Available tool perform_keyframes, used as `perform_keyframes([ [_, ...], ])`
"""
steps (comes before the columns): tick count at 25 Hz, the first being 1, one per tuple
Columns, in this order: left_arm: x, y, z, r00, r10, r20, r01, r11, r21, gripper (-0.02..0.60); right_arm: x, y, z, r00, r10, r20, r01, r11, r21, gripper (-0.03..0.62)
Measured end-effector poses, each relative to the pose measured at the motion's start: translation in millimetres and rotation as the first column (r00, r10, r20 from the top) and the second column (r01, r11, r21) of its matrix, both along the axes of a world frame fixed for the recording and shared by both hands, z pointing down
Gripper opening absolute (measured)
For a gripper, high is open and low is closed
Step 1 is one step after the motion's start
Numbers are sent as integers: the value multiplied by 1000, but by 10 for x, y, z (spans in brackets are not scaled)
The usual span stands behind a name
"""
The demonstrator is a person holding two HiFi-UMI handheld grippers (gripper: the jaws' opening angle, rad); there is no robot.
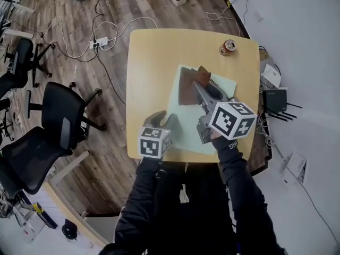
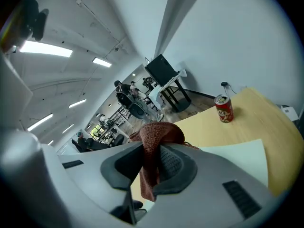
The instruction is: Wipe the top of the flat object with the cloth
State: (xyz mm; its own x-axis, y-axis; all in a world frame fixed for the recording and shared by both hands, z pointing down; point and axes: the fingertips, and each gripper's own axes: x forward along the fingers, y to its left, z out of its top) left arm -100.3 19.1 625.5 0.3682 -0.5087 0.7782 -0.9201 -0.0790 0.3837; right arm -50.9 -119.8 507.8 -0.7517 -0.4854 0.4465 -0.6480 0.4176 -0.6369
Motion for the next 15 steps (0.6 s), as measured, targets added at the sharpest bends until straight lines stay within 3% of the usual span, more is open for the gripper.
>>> perform_keyframes([
  [10,-16,-26,44,1000,-3,-16,2,1000,-15,126,-397,-385,507,1000,-16,-16,15,998,-60,78],
  [15,-9,-11,50,1000,-2,-16,2,1000,-13,123,-383,-473,737,991,-34,-130,28,999,-45,78],
])
